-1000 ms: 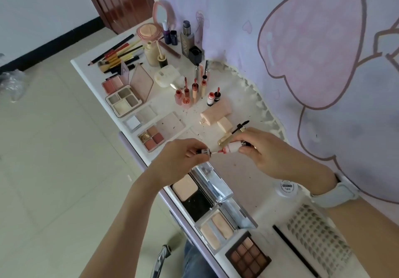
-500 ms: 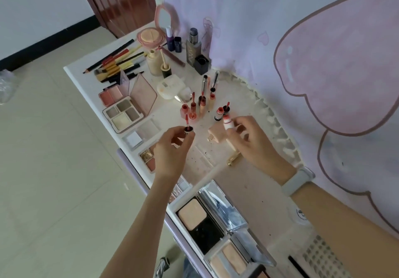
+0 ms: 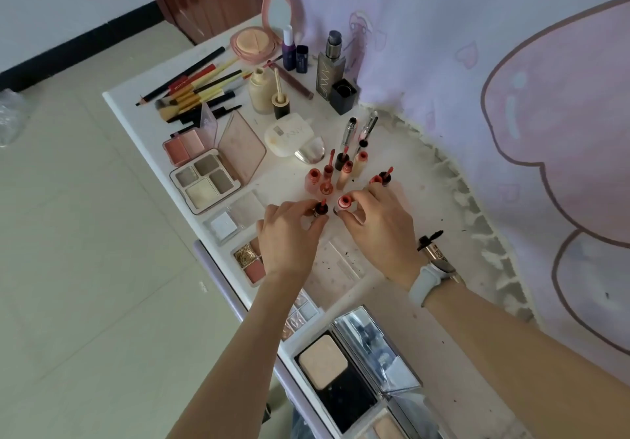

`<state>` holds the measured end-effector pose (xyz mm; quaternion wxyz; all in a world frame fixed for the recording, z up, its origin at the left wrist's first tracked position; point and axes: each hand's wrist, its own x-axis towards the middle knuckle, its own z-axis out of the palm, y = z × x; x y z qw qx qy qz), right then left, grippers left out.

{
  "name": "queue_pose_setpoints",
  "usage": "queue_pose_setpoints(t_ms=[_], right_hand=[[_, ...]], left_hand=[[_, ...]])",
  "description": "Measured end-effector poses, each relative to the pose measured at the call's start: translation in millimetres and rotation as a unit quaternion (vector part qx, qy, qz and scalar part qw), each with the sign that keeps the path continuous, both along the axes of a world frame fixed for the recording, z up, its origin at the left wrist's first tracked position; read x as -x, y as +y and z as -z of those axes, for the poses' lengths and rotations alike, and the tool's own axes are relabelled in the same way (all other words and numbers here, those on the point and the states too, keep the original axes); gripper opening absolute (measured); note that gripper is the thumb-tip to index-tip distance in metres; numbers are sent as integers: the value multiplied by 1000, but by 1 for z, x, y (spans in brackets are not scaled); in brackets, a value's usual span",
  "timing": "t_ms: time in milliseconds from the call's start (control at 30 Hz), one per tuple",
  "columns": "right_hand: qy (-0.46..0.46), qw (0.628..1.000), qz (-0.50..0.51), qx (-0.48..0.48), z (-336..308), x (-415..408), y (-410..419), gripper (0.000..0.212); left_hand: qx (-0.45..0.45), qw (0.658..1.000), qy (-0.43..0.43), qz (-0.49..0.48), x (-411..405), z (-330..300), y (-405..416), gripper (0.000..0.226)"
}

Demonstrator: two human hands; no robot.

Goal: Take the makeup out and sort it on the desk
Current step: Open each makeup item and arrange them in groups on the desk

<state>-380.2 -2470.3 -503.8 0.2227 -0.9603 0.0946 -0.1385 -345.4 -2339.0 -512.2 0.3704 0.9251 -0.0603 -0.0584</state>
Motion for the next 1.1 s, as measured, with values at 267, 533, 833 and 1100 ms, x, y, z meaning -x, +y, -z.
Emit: queue_pose_setpoints(t_ms=[267, 533, 833, 1100], right_hand=[[14, 999, 15, 30, 1, -1, 4, 19], [11, 996, -9, -84, -22, 32, -17, 16], [52, 986, 27, -158, -48, 129, -39, 20], [108, 975, 43, -190, -56, 254, -50, 20]], left_hand=[[-25, 999, -33, 18, -2, 2, -4, 21], [-3, 999, -35, 12, 17, -21, 14, 41], [44, 999, -5, 8, 78, -56, 13, 27], [84, 996, -41, 6, 178, -80, 5, 20]])
